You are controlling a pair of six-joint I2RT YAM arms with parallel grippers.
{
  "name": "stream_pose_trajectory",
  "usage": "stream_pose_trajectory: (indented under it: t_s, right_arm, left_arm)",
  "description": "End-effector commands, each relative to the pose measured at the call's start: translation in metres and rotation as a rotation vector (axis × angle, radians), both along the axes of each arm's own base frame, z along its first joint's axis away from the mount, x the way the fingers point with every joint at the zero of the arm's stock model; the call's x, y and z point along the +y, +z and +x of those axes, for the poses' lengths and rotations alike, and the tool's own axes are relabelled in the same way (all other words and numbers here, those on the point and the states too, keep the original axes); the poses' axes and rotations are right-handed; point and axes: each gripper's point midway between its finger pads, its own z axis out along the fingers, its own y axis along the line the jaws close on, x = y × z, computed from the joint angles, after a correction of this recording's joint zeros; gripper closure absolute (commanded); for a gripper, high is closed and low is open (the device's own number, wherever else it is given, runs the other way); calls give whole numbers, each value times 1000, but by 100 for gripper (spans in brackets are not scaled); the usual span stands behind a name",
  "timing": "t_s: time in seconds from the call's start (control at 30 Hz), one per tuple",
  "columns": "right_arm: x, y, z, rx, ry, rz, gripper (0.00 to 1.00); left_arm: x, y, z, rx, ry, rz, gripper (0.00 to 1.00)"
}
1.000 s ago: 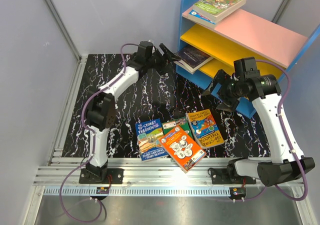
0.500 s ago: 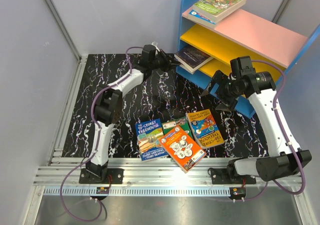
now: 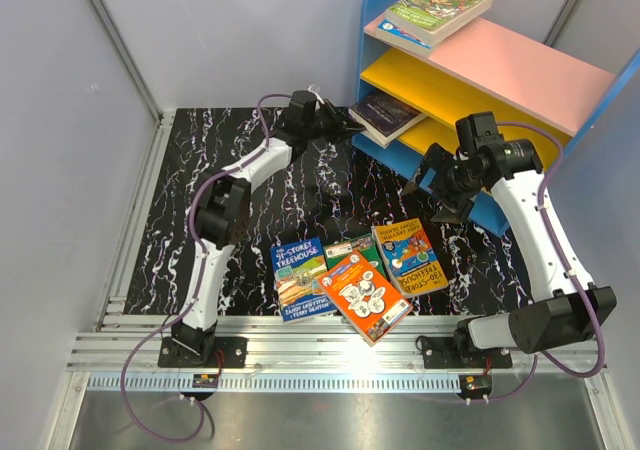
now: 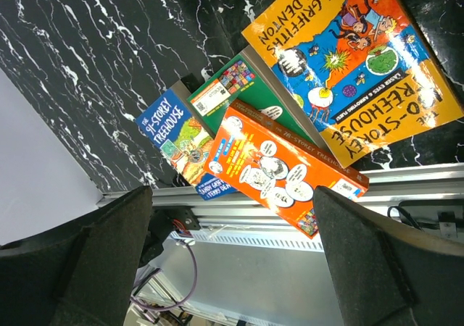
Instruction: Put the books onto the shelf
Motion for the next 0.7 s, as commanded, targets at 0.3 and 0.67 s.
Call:
stream_pose_trajectory:
  t_s: [0.3,0.67]
  right_arm:
    - [-19,-4,14,-5,-20,-48,0]
    - [-27,-8,20,6,-32,-47,0]
  left_arm:
    - [-16,2,22,-50,4,-45,100]
    - [-21,41,34,-110,21,-134,100]
